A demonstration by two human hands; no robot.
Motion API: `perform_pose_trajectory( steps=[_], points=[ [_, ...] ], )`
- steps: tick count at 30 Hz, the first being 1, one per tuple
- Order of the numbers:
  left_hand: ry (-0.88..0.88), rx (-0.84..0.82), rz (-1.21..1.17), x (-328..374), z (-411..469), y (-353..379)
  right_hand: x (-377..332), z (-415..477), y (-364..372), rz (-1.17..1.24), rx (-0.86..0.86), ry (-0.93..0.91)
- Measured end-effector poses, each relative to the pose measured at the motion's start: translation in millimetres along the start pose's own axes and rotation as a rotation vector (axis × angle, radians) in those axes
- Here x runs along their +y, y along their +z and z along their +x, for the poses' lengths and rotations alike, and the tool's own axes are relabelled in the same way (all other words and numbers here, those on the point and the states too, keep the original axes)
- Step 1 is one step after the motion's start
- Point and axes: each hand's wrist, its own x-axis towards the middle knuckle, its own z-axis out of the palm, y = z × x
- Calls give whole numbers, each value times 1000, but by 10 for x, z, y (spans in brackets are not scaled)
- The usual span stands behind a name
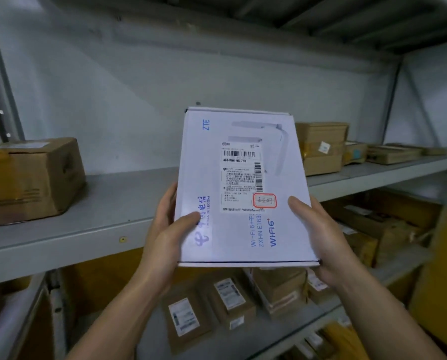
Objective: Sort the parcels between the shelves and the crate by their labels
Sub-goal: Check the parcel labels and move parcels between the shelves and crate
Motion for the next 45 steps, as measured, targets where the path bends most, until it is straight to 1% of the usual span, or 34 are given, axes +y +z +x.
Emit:
perform_pose_trajectory(
  steps=[1,4,6,8,13,14,15,19,27,32,34,36,40,42,43,45],
  points=[
    [-11,-34,-7,-86,-23,231,-19,-86,-255,-1,44,-1],
    [-38,-89,-53,-281,-64,590,-39,-257,-670,7,114,9],
    [-89,-133,-67,-464,-120,955,-26,-407,-1085,-4,163,21],
    [-165,-180,-85,-699,-194,1475,-51,-623,-1610,0,230,34],
    [-339,-252,-161,-1177,-369,2420,13,-1051,-2584,55,384,106],
    [-368,-279,-162,-1256,-405,2550,34,-1108,-2727,65,412,116],
    [-403,-326,-163,-1396,-511,2882,41,-1277,-3050,64,471,112],
    [-479,-402,-141,-1781,-753,3592,101,-1668,-3776,65,625,125],
    [-570,-539,-129,-2599,-1169,4880,220,-2316,-5004,53,816,189],
    [-674,-645,-167,-3183,-1249,5702,307,-2451,-5758,47,952,214],
    [-709,-671,-175,-3368,-1232,5963,314,-2438,-5993,56,981,225],
    [-734,-758,-198,-3626,-1150,6403,319,-2378,-6374,59,1051,222],
    [-801,-871,-200,-4001,-965,7096,331,-2280,-6908,92,1144,224],
    [-868,-916,-208,-4222,-902,7391,350,-2245,-7138,114,1182,212],
    [-929,-935,-199,-4356,-860,7613,365,-2214,-7323,124,1219,205],
    [-1038,-876,-143,-4560,-807,7862,375,-2189,-7572,143,1271,184]
  ],
)
